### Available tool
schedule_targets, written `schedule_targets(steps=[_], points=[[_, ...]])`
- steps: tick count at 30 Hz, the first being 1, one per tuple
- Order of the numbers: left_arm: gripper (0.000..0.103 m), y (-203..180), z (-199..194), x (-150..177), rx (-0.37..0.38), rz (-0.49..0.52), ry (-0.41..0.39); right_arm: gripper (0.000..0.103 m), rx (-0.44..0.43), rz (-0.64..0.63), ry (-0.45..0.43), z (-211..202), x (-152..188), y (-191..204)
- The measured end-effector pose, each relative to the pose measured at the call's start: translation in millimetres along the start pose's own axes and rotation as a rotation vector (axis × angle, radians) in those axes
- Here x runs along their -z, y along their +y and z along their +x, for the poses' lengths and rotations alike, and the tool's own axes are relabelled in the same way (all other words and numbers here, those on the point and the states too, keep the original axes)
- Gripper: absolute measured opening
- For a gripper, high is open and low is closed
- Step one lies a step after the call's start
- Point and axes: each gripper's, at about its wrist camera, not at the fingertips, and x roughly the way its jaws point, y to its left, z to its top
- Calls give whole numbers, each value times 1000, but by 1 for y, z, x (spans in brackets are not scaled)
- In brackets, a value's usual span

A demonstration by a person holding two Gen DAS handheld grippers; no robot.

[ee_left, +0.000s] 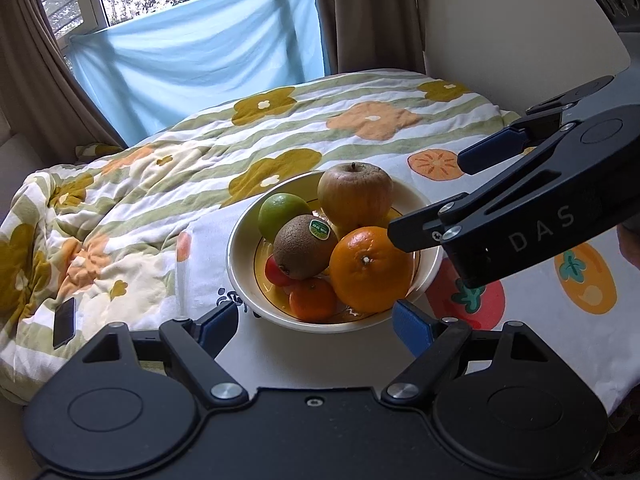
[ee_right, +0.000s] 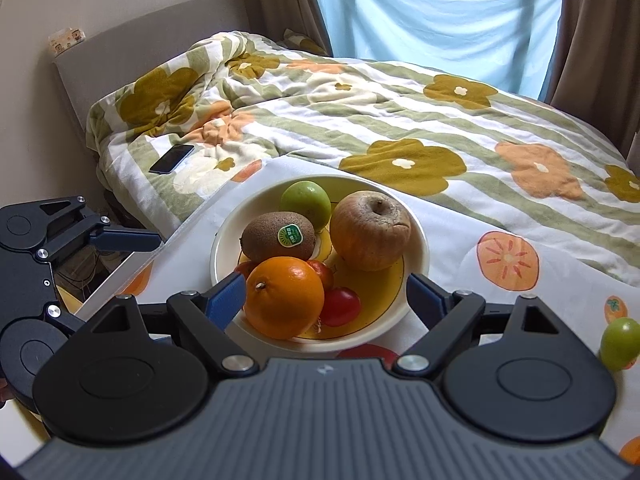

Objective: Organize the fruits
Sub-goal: 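Lift both open tools from the bowl toward the last fruit, then grasp the green apple with the left tool while the right tool grasps the last orange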

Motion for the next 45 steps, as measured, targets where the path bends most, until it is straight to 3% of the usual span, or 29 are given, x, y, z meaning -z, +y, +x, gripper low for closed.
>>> schedule_targets(steps=[14,19,26,34,45], points=[[88,-74,-56,-23,-29,-31,-45,103,75,64,-66,-98,26,-53],[101,-111,-68,-38,-21,-32,-78,103,133,97,-86,-137,47,-86],[103,-167,-67,-62,21,0,-100,103,222,203,-118,-179,82,-140],[103,-208,-46,-95,100,77,-116,103,373,295,-100,-209,117,-190],[103,-242,30,-133,239,249,-117,103,535,643,-22,-195,151,-241]])
